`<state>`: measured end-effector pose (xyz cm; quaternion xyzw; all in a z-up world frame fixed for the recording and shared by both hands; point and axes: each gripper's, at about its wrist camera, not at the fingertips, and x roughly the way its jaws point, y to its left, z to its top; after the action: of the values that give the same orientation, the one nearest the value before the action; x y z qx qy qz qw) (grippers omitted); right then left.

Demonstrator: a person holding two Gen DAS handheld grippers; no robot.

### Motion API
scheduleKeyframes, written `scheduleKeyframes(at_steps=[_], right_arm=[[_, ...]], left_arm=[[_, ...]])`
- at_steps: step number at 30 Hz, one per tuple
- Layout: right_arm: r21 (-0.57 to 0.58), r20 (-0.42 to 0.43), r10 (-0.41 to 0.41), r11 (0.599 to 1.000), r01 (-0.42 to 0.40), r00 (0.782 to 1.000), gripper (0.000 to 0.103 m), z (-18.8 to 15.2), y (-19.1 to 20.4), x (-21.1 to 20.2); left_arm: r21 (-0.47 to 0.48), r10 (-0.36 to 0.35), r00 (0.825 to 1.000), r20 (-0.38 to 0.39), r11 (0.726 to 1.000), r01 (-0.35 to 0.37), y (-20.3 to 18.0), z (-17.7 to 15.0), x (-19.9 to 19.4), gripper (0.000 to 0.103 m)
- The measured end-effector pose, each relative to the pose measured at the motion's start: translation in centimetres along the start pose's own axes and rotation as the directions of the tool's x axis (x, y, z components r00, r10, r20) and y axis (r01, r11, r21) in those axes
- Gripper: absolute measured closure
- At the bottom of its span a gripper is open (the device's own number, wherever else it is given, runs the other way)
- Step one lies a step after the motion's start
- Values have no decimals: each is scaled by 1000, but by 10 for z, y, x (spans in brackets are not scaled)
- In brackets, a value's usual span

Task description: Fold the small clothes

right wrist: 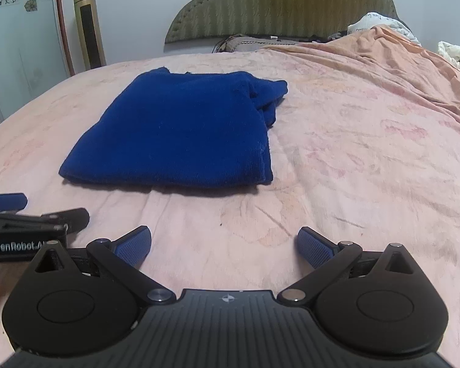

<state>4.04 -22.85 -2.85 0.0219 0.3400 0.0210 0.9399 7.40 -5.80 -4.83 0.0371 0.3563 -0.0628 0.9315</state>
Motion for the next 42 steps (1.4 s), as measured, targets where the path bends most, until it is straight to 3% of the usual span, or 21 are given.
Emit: scheduleKeyframes(at_steps=[42], right_arm=[[-41,5,-35,999,36,999,0,-5,5,3]], left_arm=[[-19,-2,1000,29,1000,3,2,-7,-2,0]])
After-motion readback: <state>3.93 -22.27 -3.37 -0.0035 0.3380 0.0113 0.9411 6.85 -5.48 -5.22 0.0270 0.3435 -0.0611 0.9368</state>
